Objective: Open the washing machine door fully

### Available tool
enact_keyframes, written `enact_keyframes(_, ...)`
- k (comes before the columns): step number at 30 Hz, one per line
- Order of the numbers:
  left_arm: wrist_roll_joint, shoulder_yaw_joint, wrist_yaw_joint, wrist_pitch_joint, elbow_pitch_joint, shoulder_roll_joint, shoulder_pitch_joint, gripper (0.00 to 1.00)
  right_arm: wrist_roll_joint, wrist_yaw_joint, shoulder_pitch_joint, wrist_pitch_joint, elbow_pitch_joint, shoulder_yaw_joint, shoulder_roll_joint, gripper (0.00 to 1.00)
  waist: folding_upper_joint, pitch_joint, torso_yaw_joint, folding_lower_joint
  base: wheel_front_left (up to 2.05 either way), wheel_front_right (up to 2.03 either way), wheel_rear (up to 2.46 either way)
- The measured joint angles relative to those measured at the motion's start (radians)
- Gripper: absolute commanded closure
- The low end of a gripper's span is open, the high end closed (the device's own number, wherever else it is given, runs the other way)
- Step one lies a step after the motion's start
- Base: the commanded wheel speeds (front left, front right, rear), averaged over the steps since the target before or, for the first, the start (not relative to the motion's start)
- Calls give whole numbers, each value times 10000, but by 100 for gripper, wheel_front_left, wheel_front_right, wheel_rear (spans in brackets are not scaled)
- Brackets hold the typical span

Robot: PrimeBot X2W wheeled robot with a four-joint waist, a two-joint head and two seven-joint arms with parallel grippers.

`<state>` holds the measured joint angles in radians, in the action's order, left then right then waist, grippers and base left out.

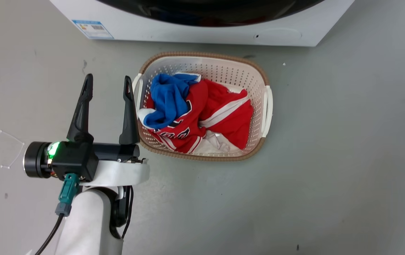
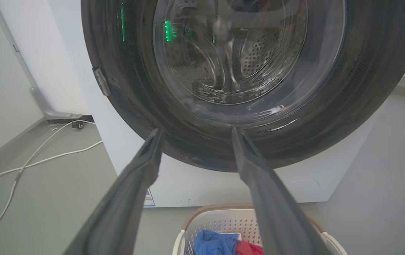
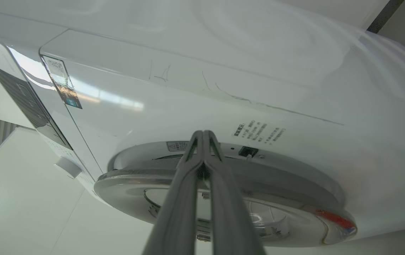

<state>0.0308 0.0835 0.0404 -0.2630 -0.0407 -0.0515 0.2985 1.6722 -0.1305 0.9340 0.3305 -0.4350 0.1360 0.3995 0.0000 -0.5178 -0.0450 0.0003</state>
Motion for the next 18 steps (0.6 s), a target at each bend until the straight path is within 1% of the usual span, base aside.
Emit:
enact_keyframes(6, 50, 113, 25, 0, -58, 2, 305, 0, -644, -2, 1424, 639, -702, -1005, 224, 100, 0, -551, -148, 0, 0, 0, 0)
enact_keyframes(10, 104, 196, 75, 0, -84, 0, 381, 0, -1103, 0, 2112, 855, -1174, -1501, 297, 100, 0, -790, -293, -1, 0, 0, 0)
enact_keyframes(14, 165, 267, 127, 0, -115, 0, 402, 0, -1381, 0, 2703, 1087, -1536, -1856, 267, 100, 0, -955, -415, -1, 0, 0, 0)
enact_keyframes(18, 167, 291, 155, 0, -109, 0, 425, 0, -1532, -2, 3096, 1346, -1785, -2184, 71, 100, 0, -1076, -474, -1, 0, 0, 0)
